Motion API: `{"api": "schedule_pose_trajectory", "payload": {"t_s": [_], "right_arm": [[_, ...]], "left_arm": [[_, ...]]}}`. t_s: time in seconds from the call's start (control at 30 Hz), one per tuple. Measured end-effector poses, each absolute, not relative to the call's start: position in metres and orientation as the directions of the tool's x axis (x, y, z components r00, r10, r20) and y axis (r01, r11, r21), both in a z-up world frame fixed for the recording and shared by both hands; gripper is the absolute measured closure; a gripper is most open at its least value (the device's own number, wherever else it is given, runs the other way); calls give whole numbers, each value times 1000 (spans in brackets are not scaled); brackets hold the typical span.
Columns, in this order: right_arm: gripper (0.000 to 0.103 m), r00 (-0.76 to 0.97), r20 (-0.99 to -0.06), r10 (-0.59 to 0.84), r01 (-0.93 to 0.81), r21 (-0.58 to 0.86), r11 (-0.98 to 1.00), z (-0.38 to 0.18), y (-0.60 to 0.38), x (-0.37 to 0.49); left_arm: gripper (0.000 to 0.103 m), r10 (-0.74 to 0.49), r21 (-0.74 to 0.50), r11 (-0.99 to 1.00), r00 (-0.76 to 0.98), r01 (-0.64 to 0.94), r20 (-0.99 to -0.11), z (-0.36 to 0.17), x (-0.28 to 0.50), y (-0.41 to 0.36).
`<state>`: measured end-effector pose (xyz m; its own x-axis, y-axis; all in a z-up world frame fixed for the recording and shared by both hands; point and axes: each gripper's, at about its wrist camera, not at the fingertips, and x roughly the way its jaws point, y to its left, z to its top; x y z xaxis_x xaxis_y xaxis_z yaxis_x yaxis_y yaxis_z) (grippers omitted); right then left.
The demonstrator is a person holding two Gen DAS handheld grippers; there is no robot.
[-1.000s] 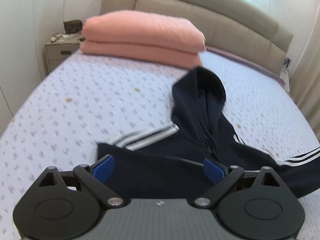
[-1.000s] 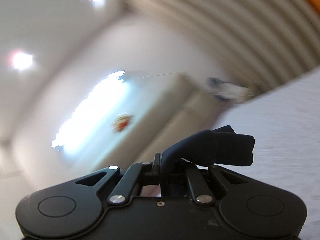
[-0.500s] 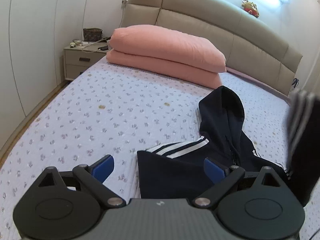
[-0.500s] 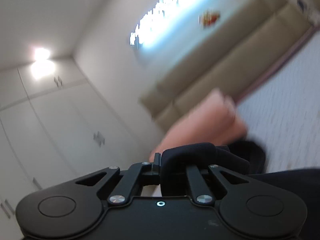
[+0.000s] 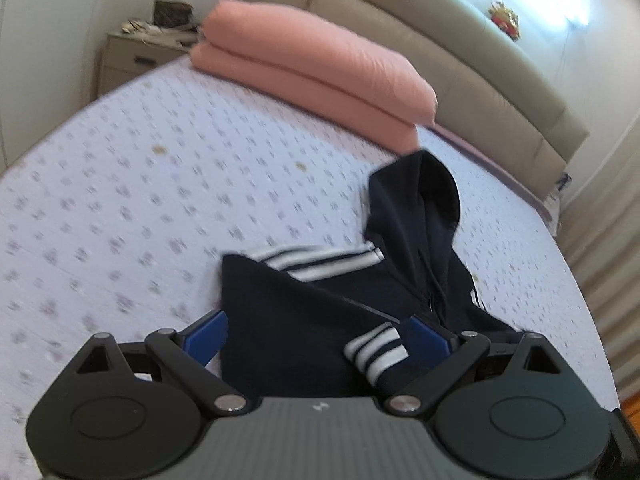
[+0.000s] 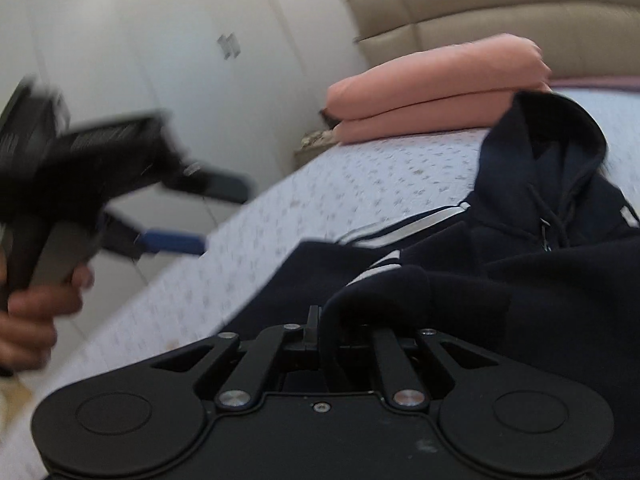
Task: Fold large clothes
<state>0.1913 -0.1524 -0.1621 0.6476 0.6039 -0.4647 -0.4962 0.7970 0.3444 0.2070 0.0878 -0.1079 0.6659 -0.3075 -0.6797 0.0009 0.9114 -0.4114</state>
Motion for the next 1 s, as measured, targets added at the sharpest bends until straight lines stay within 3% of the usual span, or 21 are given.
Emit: {"api": "schedule_pose_trajectory", "payload": {"t_s": [0.1,0.13,0.2,0.27,0.3,0.33,0.43,0.53,0.57,0.6,0.63,0.7,0.87,1.0], "right_arm": [[86,642,-478,600,-510,318,799,-161,-150,189],[64,640,-481,600,-482,357,800,-164,-153,187],[31,631,-471,616,-379,506,775,-174,-164,194],[30,622,-444,645,-252,666,702,-186,-183,210],[55,616,-450,646,-178,720,671,-192,-190,216],[97,622,-448,642,-120,756,643,-196,-196,221],[98,717,-349,604,-261,669,696,-167,-197,211],[98,759,-277,590,-469,396,789,-126,-168,190],[97,738,-305,602,-506,340,793,-122,-155,190],[86,706,-352,615,-539,297,788,-122,-144,191],[60,669,-415,616,-566,253,785,-125,-132,193],[34,628,-487,607,-602,190,775,-128,-124,188],[24,692,-442,571,-494,286,821,-104,-204,183],[23,800,-500,332,-207,289,934,-97,-313,208]], "left_arm": [[6,-305,-389,921,645,14,-701,-119,211,76],[6,-304,-386,922,647,16,-700,-120,210,75],[6,-315,-385,922,649,36,-693,-118,206,77],[6,-302,-366,930,659,44,-689,-113,203,80],[6,-286,-349,936,667,41,-688,-108,202,82],[6,-271,-334,942,672,37,-689,-105,201,84],[6,-229,-287,957,687,30,-690,-89,200,91],[6,-216,-269,962,718,42,-662,-69,200,98],[6,-212,-272,962,730,38,-649,-64,200,101],[6,-210,-278,960,739,33,-640,-60,201,104],[5,-208,-283,959,744,26,-635,-58,202,105],[5,-212,-283,959,738,29,-641,-58,203,105],[5,-228,-246,966,705,78,-671,-74,200,89],[6,-345,-284,938,636,199,-691,-87,195,52]]}}
